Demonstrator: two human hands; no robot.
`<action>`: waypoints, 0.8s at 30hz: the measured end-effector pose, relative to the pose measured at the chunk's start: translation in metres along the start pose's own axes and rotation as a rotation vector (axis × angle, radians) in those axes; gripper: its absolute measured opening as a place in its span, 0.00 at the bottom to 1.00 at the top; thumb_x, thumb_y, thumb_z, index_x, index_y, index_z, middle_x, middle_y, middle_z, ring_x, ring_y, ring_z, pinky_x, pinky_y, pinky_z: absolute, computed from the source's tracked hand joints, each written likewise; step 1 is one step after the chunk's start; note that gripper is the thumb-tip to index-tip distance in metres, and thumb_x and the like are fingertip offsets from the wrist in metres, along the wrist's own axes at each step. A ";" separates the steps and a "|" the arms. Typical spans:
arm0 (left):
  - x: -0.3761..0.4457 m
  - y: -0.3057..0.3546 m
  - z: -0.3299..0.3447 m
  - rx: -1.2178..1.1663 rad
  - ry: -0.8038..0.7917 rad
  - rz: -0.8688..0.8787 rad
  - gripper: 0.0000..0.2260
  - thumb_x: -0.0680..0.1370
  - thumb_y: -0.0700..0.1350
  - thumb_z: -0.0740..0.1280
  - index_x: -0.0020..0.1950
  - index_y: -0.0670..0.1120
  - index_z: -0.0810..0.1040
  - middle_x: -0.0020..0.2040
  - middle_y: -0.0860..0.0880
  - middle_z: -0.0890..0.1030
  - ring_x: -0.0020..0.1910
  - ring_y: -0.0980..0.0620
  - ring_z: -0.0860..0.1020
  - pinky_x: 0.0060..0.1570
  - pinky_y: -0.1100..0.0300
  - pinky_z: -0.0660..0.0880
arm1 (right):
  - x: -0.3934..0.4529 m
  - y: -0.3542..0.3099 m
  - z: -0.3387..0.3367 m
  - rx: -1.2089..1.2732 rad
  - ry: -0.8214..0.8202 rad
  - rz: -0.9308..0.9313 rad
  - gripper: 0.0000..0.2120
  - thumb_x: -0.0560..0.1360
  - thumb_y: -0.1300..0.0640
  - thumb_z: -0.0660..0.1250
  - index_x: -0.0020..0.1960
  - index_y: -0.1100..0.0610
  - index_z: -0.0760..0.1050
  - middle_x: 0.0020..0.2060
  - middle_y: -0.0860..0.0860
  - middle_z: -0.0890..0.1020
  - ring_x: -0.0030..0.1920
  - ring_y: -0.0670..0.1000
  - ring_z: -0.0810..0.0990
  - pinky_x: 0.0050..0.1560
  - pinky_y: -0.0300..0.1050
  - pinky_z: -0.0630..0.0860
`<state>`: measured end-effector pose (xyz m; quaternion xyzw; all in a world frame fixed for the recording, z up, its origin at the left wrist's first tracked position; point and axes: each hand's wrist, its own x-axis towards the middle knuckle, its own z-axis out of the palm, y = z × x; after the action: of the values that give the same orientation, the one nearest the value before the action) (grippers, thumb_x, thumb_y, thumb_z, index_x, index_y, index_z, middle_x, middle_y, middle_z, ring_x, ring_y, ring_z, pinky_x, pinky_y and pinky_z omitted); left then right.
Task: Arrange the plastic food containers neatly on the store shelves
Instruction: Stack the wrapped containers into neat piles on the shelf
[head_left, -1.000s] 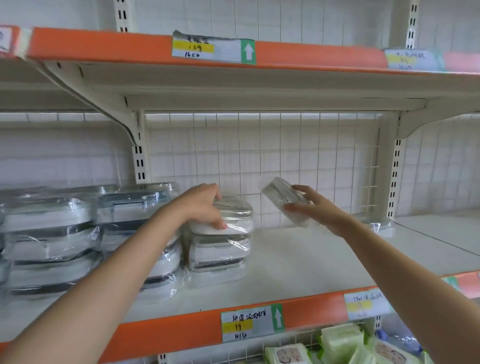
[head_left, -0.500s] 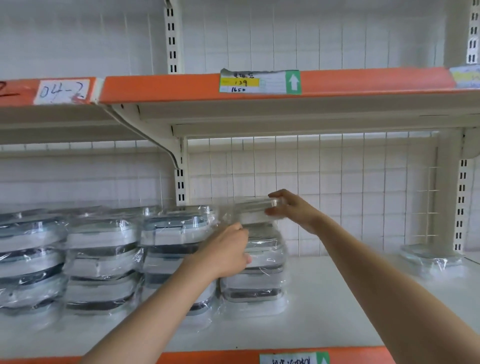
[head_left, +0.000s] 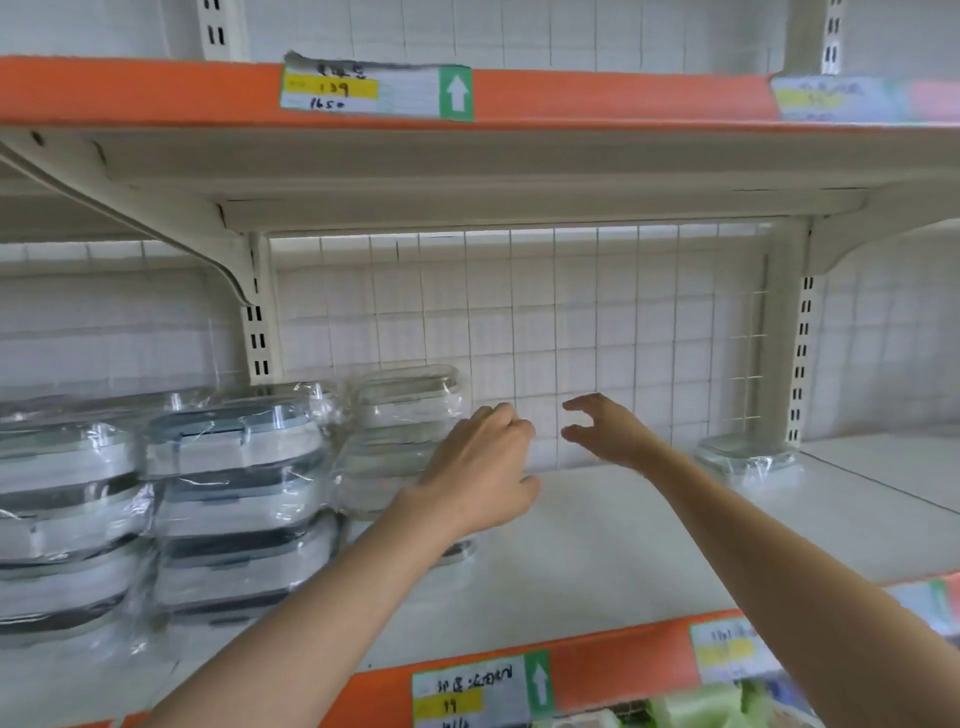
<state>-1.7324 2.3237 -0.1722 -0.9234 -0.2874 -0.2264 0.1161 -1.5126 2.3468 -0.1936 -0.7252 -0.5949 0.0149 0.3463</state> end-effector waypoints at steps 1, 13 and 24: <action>0.006 0.011 0.008 -0.016 0.011 0.036 0.19 0.77 0.50 0.63 0.65 0.44 0.72 0.61 0.48 0.71 0.62 0.48 0.68 0.61 0.54 0.68 | -0.007 0.018 -0.005 -0.099 0.024 0.037 0.23 0.77 0.54 0.64 0.71 0.56 0.66 0.70 0.53 0.67 0.68 0.53 0.67 0.64 0.42 0.63; 0.034 0.048 0.093 -0.276 -0.081 0.021 0.22 0.77 0.51 0.63 0.70 0.49 0.68 0.65 0.52 0.71 0.66 0.52 0.68 0.61 0.59 0.68 | -0.063 0.130 -0.050 -0.625 -0.040 0.294 0.30 0.75 0.46 0.61 0.74 0.51 0.59 0.71 0.53 0.65 0.71 0.55 0.60 0.69 0.53 0.57; 0.029 0.042 0.104 -0.544 -0.257 -0.175 0.47 0.68 0.67 0.70 0.77 0.45 0.55 0.75 0.48 0.59 0.73 0.52 0.60 0.68 0.60 0.58 | -0.089 0.073 -0.070 -0.145 -0.263 0.087 0.34 0.68 0.53 0.66 0.72 0.43 0.61 0.73 0.50 0.60 0.73 0.53 0.53 0.72 0.59 0.53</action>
<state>-1.6505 2.3395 -0.2527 -0.9134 -0.3069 -0.1855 -0.1926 -1.4463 2.2315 -0.2136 -0.7652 -0.6025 0.0819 0.2114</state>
